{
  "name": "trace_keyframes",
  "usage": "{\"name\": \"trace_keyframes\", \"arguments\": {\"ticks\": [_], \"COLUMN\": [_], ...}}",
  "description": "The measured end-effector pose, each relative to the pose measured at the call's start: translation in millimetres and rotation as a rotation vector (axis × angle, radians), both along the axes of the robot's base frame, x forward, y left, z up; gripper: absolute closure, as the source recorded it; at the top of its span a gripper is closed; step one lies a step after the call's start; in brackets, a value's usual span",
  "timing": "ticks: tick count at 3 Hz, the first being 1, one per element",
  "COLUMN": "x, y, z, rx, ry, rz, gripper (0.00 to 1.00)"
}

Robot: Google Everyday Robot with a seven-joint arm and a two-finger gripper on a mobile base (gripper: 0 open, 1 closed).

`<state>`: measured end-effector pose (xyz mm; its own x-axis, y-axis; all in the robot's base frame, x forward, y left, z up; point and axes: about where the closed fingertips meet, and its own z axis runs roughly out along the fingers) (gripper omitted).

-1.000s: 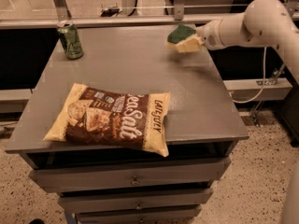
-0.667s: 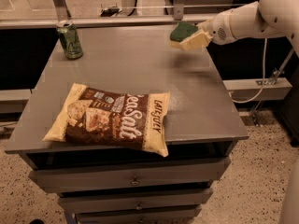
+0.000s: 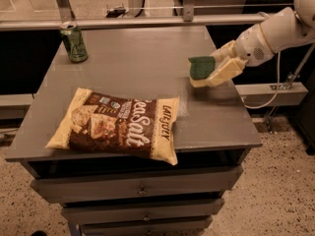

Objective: Move sponge near brown chip bag

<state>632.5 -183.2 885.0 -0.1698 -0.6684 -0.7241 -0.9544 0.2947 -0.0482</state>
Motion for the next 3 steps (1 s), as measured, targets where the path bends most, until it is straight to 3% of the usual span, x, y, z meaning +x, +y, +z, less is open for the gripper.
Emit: {"name": "trace_keyframes", "arguments": {"ticks": [1,2,3], "x": [-50,-83,-103], "y": [-11,-7,7], "z": [-20,-27,-31], "rx": [-0.07,-0.111,-0.128], "ry": [0.092,0.116,0.092], "rz": [0.149,0.311,0.447], "gripper": [1.0,0.85,0.54]}}
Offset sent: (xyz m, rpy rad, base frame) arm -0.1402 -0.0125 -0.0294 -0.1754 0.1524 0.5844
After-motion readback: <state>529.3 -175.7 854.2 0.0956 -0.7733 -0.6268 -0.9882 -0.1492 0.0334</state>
